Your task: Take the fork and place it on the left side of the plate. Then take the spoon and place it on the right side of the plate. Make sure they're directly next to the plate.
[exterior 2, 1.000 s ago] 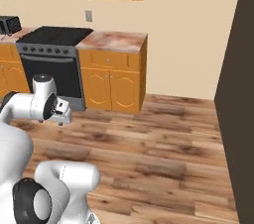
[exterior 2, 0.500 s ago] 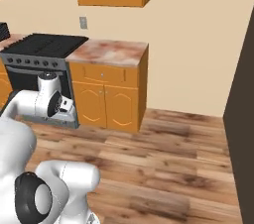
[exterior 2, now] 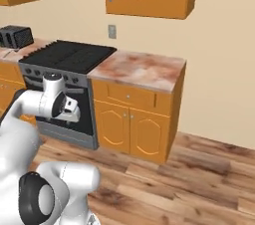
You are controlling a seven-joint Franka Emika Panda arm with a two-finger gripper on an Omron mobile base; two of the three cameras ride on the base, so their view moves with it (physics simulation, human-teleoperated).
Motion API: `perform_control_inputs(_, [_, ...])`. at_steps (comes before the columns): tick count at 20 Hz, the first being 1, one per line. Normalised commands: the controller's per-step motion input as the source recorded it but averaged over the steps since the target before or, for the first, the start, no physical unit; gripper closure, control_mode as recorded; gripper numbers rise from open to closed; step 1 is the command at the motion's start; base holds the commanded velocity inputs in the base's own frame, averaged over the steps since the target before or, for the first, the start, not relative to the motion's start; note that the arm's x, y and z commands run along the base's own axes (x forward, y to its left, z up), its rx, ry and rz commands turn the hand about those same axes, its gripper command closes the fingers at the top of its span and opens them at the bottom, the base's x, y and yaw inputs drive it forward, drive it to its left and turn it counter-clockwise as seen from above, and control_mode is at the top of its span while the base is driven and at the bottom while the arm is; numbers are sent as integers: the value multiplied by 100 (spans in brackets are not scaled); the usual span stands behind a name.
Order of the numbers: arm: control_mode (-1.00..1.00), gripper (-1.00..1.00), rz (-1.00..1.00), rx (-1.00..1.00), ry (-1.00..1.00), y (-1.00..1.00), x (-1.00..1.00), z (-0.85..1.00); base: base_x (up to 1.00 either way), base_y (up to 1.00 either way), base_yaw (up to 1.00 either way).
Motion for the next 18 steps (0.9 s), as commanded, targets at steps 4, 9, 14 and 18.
perform_control_inputs(4, [100, -100, 0, 0, 0, 0, 0, 0, 86, 86, 45])
perform_control_inputs(9, [100, -100, 0, 0, 0, 0, 0, 0, 81, 92, 44])
perform_control_inputs(14, [100, -100, 0, 0, 0, 0, 0, 0, 90, 96, 42])
perform_control_inputs(18, [100, -100, 0, 0, 0, 0, 0, 0, 99, 92, 38])
